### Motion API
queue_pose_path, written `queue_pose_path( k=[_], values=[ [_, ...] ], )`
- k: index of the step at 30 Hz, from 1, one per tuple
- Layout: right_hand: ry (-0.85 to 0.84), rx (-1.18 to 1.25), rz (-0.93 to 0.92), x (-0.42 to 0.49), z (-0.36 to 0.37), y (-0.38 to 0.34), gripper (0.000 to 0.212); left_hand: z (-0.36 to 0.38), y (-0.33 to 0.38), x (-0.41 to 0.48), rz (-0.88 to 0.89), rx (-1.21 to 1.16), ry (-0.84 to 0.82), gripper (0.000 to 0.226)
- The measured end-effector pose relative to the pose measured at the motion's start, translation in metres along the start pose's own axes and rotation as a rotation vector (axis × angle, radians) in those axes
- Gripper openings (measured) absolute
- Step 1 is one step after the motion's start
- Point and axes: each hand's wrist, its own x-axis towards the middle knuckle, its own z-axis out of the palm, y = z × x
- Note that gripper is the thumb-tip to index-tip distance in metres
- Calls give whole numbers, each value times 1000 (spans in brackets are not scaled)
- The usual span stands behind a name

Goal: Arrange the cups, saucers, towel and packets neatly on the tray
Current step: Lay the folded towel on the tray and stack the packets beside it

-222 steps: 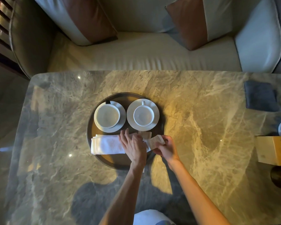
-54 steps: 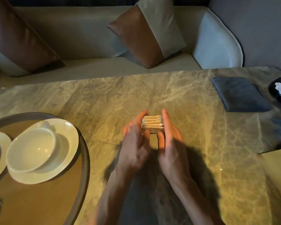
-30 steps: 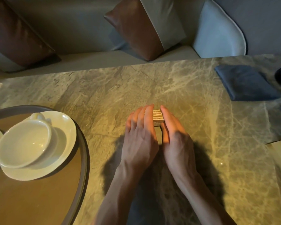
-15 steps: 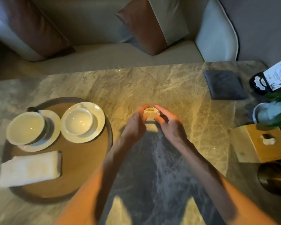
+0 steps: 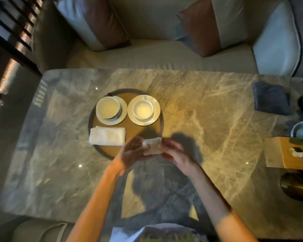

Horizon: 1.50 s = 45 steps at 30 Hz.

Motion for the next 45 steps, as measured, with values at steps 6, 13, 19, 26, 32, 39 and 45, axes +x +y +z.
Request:
queue_pose_path(
  k=[6,13,19,26,32,39,45],
  values=[
    [-36,12,41,-4,39,1,31,-38,12,-18,14,-55,-104,21],
    [80,-34,22,-3,56,-4,30,-56,25,-9,-60,-48,-152,22],
    [289,-123,24,18,67,3,10,-43,24,28,44,648,156,25],
    [449,-336,-20,68,67,17,23,-34,18,56,105,825,268,21],
    [507,-499,26,90,66,30,25,-30,7,68,93,872,399,23],
    [479,-584,-17,90,73,34,24,-31,0,72,88,919,430,22],
    [465,-577,-56,86,72,32,22,-28,1,71,87,971,442,25]
  ],
)
